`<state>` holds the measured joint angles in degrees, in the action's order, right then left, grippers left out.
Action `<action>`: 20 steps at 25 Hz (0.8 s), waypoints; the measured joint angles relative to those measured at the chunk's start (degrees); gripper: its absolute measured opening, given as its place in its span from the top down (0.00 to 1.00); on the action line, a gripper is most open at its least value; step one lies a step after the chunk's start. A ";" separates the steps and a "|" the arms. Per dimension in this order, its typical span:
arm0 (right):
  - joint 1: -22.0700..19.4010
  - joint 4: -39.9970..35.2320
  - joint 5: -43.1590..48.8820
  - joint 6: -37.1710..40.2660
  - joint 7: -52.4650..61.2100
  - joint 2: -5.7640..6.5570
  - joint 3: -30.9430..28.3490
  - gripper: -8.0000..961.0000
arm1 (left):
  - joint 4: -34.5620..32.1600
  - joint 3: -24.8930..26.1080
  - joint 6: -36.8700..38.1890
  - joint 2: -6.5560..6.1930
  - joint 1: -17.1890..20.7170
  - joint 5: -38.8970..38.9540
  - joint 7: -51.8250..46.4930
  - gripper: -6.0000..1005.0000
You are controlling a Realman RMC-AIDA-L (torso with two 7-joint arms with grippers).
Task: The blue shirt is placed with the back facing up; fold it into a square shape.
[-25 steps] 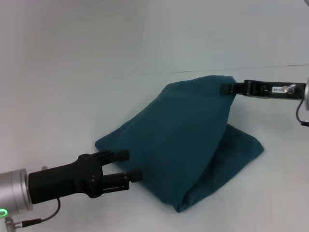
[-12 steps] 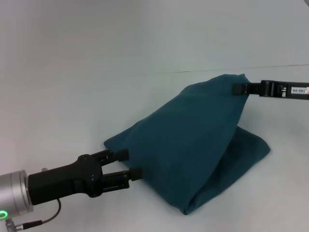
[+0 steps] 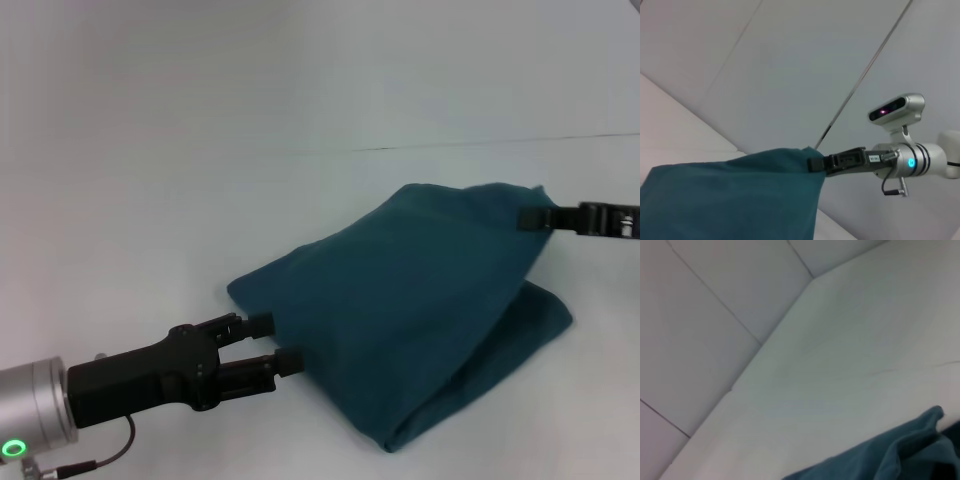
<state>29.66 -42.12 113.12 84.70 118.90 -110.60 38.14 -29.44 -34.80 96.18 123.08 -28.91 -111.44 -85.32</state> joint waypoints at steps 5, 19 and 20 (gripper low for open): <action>-1.55 0.29 1.64 -0.55 -0.84 0.20 0.00 0.94 | 0.02 0.00 -1.55 0.68 0.11 0.39 -0.03 0.13; -2.42 2.31 6.42 -3.94 -1.73 -0.35 -1.25 0.94 | 3.26 -0.01 -14.02 0.85 -2.45 5.58 -1.27 0.13; -2.43 2.34 6.43 -3.93 -1.73 -0.25 -1.62 0.94 | 3.39 -0.03 -14.93 0.85 -2.52 5.91 -1.53 0.13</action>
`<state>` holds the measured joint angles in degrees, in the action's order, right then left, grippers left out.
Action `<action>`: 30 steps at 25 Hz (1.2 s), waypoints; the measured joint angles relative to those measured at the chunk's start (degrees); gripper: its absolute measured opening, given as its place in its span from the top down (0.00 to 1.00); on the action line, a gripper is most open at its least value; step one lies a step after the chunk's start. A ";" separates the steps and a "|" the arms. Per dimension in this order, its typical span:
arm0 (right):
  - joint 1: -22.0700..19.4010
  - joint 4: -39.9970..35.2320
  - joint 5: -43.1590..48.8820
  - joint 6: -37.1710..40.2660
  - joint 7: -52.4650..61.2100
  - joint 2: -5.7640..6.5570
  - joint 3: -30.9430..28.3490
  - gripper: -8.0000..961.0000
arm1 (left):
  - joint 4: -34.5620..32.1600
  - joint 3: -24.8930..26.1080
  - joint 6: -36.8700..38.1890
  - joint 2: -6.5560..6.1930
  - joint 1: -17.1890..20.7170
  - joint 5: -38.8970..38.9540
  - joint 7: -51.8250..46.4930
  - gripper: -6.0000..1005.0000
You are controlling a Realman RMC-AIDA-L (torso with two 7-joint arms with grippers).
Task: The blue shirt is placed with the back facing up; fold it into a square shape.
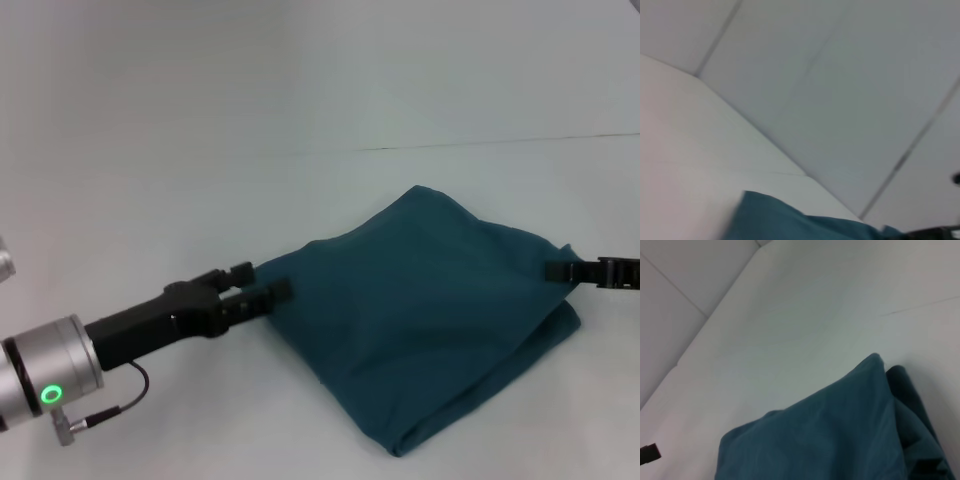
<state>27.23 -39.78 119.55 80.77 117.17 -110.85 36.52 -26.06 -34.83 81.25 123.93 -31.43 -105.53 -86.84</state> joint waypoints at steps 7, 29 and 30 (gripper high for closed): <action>0.74 0.10 0.06 -0.04 0.02 0.36 -0.84 0.94 | 1.58 -0.15 -8.68 0.00 -1.81 0.77 -3.71 0.13; 2.82 0.86 -0.11 -10.23 2.94 0.92 -1.31 0.73 | 3.14 -1.05 -14.43 0.00 -3.99 0.79 -5.84 0.13; 3.34 0.86 -0.01 -10.41 3.32 1.09 -1.26 0.68 | 3.14 -1.05 -14.43 0.00 -3.99 0.79 -5.85 0.13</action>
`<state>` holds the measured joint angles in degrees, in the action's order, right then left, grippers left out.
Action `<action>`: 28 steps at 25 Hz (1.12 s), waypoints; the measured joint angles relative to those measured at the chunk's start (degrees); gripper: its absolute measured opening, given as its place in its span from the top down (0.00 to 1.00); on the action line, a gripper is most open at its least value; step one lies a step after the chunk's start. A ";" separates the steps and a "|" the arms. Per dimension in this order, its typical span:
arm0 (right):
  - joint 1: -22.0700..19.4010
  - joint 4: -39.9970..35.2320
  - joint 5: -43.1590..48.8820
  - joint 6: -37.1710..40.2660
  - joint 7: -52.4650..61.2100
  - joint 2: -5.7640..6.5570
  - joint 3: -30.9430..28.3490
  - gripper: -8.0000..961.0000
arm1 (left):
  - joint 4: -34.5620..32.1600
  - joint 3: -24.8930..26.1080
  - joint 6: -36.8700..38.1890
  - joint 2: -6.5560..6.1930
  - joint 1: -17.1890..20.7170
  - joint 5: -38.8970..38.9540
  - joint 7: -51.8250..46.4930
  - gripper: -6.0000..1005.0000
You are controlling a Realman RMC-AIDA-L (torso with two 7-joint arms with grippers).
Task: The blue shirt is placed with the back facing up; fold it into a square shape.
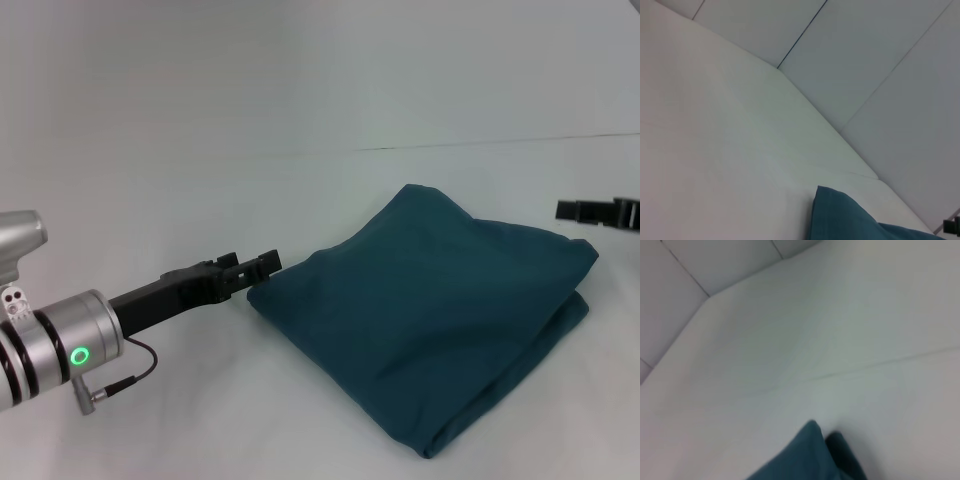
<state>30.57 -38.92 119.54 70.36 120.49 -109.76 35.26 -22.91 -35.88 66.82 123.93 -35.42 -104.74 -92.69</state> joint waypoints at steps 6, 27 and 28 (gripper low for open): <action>4.06 0.99 2.91 -0.45 4.28 0.64 0.94 0.34 | -0.14 0.09 0.79 -0.01 0.05 -0.02 -0.12 0.13; 9.62 2.54 10.48 -3.91 7.93 -1.67 1.74 0.24 | -0.54 0.23 1.47 -0.64 0.00 -0.20 -0.21 0.13; 9.58 2.43 9.38 -3.58 7.40 -1.53 1.74 0.24 | -0.55 0.26 1.44 -0.66 0.00 -0.14 -0.21 0.13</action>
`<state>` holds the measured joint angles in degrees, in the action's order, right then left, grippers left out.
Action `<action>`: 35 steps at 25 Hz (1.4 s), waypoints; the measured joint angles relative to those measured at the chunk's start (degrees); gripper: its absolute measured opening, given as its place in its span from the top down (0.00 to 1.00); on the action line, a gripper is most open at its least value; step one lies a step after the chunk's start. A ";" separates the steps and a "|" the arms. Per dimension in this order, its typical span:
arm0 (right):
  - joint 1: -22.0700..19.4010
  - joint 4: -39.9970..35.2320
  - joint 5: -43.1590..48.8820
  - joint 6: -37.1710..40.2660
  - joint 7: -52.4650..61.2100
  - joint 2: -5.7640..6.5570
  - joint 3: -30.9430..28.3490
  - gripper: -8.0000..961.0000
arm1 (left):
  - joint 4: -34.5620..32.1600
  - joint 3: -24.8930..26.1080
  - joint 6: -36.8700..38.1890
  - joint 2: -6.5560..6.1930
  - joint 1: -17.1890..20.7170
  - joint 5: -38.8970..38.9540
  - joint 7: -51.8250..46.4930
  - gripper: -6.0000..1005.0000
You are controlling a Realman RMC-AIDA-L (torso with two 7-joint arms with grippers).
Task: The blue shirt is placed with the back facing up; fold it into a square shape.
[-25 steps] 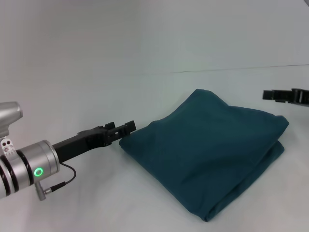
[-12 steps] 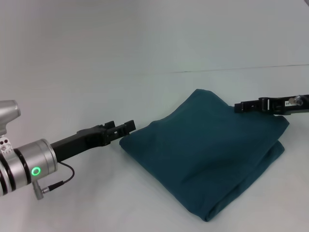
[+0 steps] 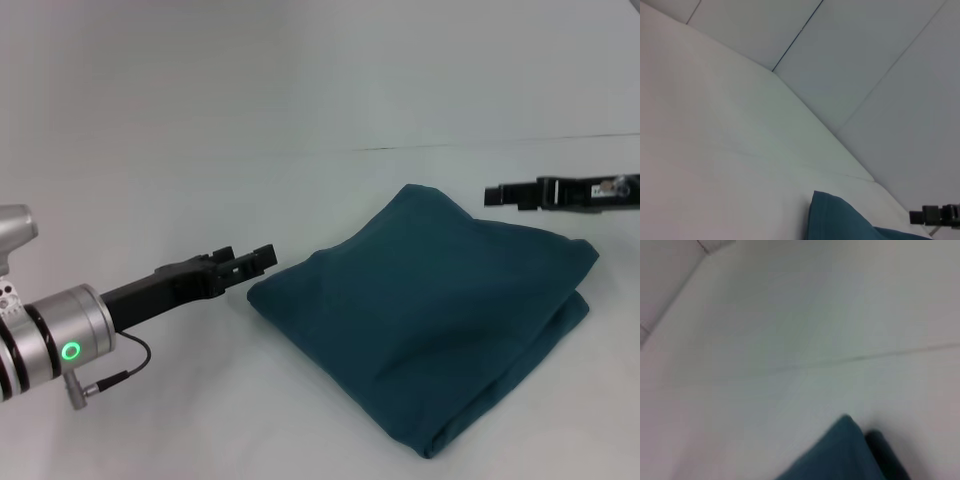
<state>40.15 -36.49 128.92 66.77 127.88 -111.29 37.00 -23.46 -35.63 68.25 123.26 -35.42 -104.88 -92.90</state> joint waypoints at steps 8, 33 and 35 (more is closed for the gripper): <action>0.16 0.16 -2.29 7.65 -4.33 0.63 0.45 0.36 | -0.01 0.18 -0.61 -0.04 0.13 0.12 -0.12 0.13; 1.81 4.87 -1.71 1.13 -4.81 -2.31 13.35 0.99 | -0.54 0.29 -0.89 0.09 0.81 0.21 -0.27 0.13; 2.15 4.85 -1.70 -0.76 -5.12 -2.93 13.36 0.99 | -0.54 0.33 -0.99 0.06 0.81 0.22 -0.20 0.13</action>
<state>42.30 -31.64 127.22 66.01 122.76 -114.21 50.36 -24.00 -35.30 67.26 123.33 -34.62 -104.67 -93.10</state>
